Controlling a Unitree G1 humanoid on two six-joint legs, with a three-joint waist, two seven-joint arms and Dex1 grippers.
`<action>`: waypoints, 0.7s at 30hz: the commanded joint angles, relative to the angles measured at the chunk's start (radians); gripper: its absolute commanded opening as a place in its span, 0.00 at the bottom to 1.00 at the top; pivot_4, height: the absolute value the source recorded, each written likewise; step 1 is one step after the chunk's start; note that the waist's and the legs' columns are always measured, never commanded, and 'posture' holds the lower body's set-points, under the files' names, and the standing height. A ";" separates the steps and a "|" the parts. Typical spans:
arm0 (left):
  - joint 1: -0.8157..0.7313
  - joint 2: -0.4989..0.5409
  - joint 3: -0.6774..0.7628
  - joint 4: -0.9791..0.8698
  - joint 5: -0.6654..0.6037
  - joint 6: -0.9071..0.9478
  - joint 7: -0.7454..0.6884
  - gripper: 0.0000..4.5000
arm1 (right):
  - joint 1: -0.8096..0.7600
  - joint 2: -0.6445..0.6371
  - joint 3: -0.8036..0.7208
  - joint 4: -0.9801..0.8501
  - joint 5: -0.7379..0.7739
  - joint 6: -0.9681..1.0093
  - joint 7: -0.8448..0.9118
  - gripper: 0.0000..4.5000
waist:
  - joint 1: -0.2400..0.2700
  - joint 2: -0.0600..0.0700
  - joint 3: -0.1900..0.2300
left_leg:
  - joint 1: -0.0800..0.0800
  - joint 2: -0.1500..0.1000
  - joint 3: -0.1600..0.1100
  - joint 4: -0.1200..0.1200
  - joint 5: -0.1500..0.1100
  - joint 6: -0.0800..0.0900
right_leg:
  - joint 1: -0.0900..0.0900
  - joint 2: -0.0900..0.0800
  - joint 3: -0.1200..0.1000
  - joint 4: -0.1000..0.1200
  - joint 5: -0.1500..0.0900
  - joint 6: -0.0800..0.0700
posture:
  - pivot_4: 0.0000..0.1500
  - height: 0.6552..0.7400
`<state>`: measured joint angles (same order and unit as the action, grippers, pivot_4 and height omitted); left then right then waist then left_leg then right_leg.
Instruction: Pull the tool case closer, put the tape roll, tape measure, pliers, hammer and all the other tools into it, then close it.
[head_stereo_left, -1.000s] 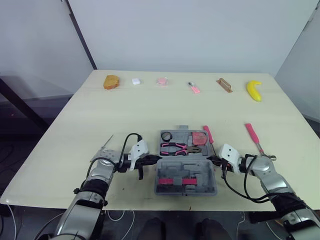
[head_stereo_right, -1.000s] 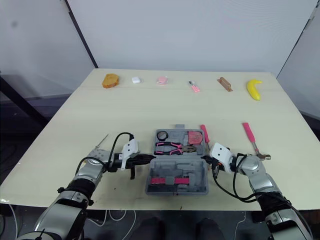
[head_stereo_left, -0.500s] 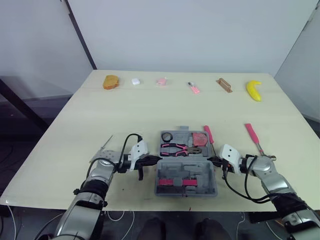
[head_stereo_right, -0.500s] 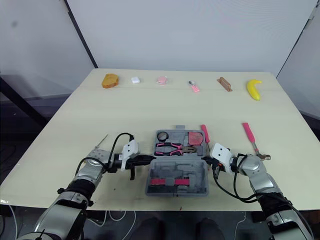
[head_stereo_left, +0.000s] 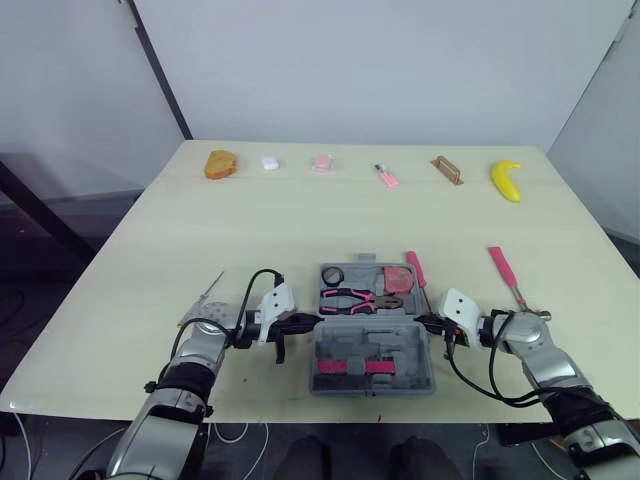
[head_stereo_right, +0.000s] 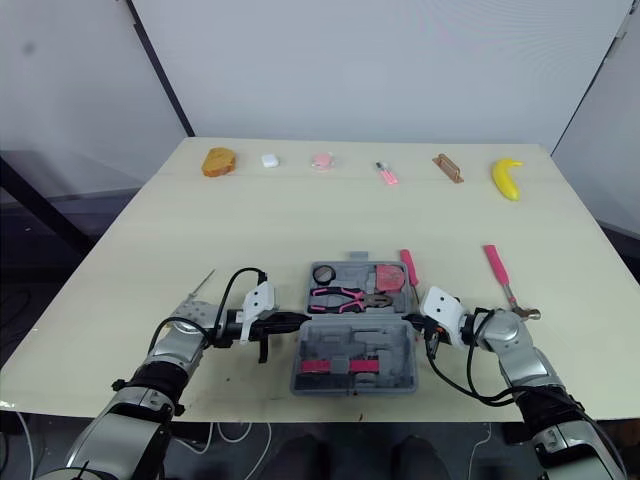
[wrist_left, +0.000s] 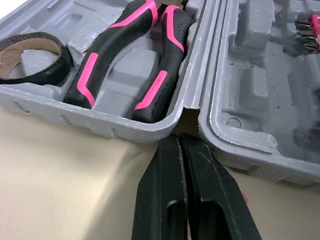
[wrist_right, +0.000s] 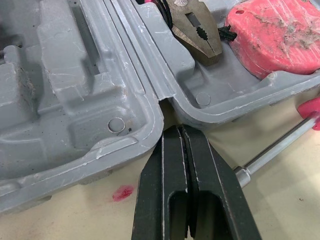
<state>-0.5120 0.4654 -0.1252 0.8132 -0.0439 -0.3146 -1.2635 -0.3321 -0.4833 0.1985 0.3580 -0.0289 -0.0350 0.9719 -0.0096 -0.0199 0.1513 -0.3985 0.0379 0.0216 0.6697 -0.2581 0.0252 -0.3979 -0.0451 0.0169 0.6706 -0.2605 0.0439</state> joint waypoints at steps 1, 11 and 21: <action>0.006 -0.017 -0.024 -0.014 0.000 -0.015 -0.025 0.03 | 0.009 0.015 0.019 -0.048 0.014 -0.008 0.005 0.00 | 0.000 0.000 0.000 | 0.000 0.000 0.000 0.000 0.000 0.000 | 0.000 0.000 0.000 0.000 0.000 0.000 | 1.00 1.00; 0.008 0.006 -0.016 0.000 -0.003 -0.026 -0.029 0.03 | 0.021 0.009 -0.009 -0.061 0.041 -0.003 0.008 0.00 | -0.002 0.000 0.000 | 0.000 0.000 0.000 0.000 0.000 0.000 | 0.000 0.000 0.000 0.000 0.000 0.000 | 1.00 1.00; 0.019 0.013 -0.010 -0.005 -0.006 -0.025 -0.027 0.03 | 0.020 -0.008 -0.033 -0.052 0.059 -0.008 0.001 0.00 | -0.002 0.000 0.000 | 0.000 0.000 0.000 0.000 0.000 0.000 | 0.000 0.000 0.000 0.000 0.000 0.000 | 1.00 1.00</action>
<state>-0.5078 0.4801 -0.1234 0.8156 -0.0450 -0.3304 -1.2700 -0.3093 -0.4871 0.1871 0.3396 -0.0001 -0.0274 0.9718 -0.0119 -0.0197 0.1514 -0.3985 0.0379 0.0216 0.6694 -0.2581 0.0253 -0.3980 -0.0451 0.0169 0.6704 -0.2605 0.0439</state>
